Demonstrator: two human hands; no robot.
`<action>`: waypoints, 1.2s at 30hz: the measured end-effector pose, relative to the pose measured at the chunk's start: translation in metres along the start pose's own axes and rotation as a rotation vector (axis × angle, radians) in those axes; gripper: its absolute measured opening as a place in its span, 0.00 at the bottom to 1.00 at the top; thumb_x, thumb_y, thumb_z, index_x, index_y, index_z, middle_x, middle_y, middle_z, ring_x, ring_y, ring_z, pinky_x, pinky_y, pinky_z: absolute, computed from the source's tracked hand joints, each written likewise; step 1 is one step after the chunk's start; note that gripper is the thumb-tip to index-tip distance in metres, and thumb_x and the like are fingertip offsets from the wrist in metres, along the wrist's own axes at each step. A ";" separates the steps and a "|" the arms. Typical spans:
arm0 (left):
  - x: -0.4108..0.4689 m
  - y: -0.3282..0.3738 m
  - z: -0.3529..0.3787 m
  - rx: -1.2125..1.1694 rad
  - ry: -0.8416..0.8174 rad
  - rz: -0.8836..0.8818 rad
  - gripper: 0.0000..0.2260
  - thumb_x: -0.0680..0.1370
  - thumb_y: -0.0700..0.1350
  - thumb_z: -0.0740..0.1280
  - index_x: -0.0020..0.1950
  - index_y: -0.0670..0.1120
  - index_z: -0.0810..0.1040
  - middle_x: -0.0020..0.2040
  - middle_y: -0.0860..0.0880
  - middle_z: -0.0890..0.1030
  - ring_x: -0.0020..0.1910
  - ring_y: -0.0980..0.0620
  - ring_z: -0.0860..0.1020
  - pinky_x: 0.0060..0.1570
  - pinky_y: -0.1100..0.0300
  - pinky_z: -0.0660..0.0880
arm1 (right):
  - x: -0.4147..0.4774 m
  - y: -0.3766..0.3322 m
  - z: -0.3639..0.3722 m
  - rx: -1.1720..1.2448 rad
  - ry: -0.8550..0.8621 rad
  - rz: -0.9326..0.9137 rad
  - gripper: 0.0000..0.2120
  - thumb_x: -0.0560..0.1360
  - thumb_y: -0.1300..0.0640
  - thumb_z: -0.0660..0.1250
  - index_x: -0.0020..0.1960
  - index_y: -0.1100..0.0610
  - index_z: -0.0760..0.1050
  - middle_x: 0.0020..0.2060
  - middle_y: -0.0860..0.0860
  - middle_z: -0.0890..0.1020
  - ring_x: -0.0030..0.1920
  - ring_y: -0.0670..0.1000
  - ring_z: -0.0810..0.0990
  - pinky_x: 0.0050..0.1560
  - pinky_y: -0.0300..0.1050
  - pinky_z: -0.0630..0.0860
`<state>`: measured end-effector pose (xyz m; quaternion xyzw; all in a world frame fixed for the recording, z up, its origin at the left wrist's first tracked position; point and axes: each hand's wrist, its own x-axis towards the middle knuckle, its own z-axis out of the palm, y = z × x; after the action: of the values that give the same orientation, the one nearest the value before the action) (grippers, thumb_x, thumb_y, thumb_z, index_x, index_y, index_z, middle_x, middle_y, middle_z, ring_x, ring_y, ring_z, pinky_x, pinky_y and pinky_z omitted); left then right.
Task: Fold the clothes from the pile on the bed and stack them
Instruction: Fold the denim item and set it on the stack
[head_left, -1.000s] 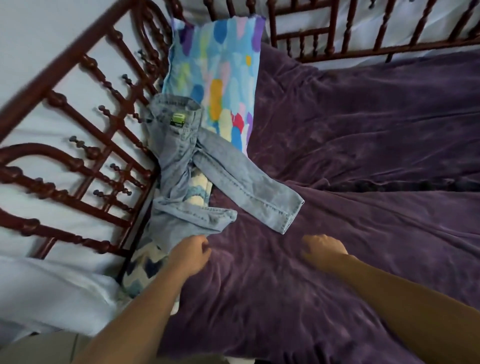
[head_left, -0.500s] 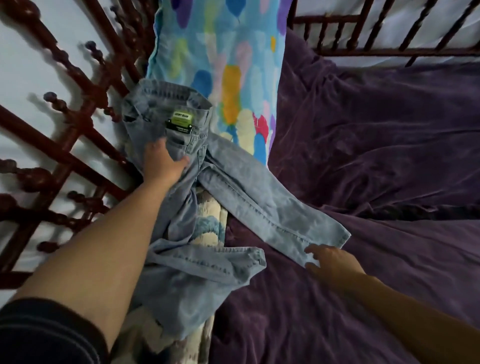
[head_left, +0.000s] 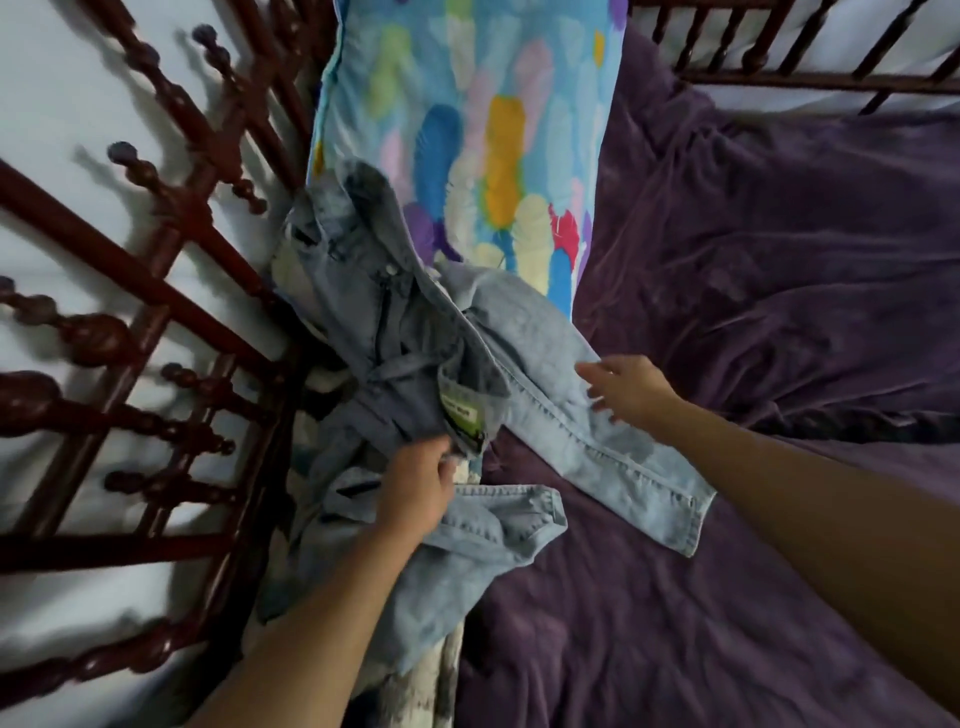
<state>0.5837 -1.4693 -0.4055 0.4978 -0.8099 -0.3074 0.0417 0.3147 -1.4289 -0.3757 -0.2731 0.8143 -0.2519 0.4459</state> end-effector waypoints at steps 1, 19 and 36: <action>-0.018 -0.008 0.004 0.012 -0.043 0.010 0.06 0.76 0.38 0.64 0.40 0.39 0.74 0.37 0.41 0.78 0.40 0.41 0.76 0.38 0.51 0.70 | 0.003 -0.015 0.011 0.136 -0.044 0.040 0.19 0.75 0.41 0.66 0.54 0.57 0.77 0.46 0.56 0.82 0.43 0.55 0.82 0.41 0.50 0.77; 0.072 -0.027 -0.079 0.022 0.297 -0.051 0.23 0.78 0.49 0.65 0.72 0.44 0.68 0.68 0.39 0.69 0.67 0.40 0.67 0.66 0.48 0.66 | -0.066 0.064 0.069 -0.302 0.027 -0.062 0.06 0.76 0.61 0.60 0.49 0.61 0.75 0.41 0.59 0.79 0.46 0.62 0.79 0.42 0.49 0.73; 0.021 0.146 0.105 0.612 -0.742 0.186 0.26 0.78 0.55 0.63 0.74 0.51 0.61 0.71 0.46 0.67 0.67 0.43 0.70 0.61 0.48 0.69 | -0.225 0.272 -0.124 -0.138 0.175 0.125 0.17 0.69 0.42 0.74 0.55 0.44 0.77 0.43 0.38 0.82 0.45 0.40 0.80 0.41 0.36 0.73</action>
<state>0.4201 -1.3931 -0.4167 0.2695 -0.8643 -0.2069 -0.3707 0.2500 -1.0608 -0.3618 -0.2288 0.8809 -0.1898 0.3683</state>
